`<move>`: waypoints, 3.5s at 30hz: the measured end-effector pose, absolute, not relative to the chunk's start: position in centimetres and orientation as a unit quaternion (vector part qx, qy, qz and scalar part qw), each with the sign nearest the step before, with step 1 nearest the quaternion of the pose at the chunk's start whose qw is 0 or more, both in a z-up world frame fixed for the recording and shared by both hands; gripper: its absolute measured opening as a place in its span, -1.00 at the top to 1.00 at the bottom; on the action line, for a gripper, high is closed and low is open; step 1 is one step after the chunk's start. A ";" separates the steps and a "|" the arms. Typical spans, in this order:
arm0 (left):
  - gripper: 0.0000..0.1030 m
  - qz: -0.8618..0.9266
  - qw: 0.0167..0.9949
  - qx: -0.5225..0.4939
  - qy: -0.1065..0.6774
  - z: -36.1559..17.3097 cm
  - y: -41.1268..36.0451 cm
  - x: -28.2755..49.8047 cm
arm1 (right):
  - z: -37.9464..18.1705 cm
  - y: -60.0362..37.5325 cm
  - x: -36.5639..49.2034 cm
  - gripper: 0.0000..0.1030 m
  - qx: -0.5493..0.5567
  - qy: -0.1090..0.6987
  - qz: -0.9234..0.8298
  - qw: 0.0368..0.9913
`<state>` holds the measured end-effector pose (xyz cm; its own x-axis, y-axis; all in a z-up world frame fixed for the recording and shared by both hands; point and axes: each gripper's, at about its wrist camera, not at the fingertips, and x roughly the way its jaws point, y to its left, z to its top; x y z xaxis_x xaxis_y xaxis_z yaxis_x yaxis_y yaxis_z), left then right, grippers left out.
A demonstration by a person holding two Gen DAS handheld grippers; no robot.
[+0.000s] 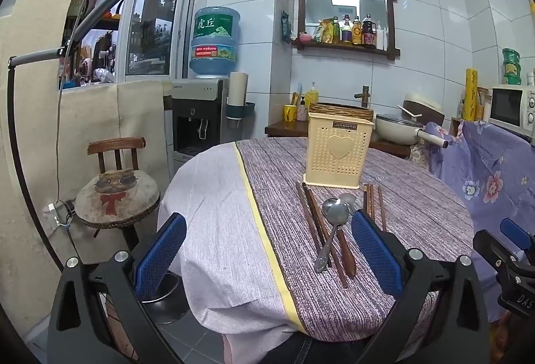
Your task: Organize utensils
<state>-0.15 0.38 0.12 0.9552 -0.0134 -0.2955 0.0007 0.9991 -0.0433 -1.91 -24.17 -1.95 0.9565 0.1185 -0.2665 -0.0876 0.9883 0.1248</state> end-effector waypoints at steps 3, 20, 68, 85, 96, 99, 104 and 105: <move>-0.90 -0.003 0.989 -0.019 0.149 0.1 0.4 -0.2 | -1.9 -24.2 -1.9 -0.91 0.056 0.137 0.052 0.988; -0.90 -0.002 0.989 -0.017 0.150 0.2 0.0 -0.1 | -1.9 -24.2 -2.0 -0.91 0.057 0.139 0.052 0.987; -0.90 -0.003 0.988 -0.014 0.151 0.0 -0.3 -0.2 | -2.2 -23.8 -2.0 -0.91 0.058 0.141 0.052 0.987; -0.90 -0.013 0.982 -0.015 0.190 -1.6 0.6 1.9 | -4.5 -23.6 0.1 -0.91 0.049 0.171 0.032 0.984; -0.90 -0.031 0.960 -0.011 0.278 -3.5 1.1 7.8 | -5.1 -24.7 6.4 -0.91 0.023 0.259 0.020 0.966; -0.90 -0.046 0.954 -0.014 0.295 -3.7 1.2 9.1 | -5.3 -25.0 8.1 -0.91 0.026 0.283 0.021 0.958; -0.86 -0.059 0.951 0.008 0.304 -3.6 0.6 11.0 | -5.4 -25.7 11.1 -0.90 0.043 0.316 0.026 0.947; -0.84 -0.061 0.950 0.011 0.307 -3.6 0.5 11.6 | -5.3 -25.9 11.8 -0.89 0.047 0.323 0.024 0.945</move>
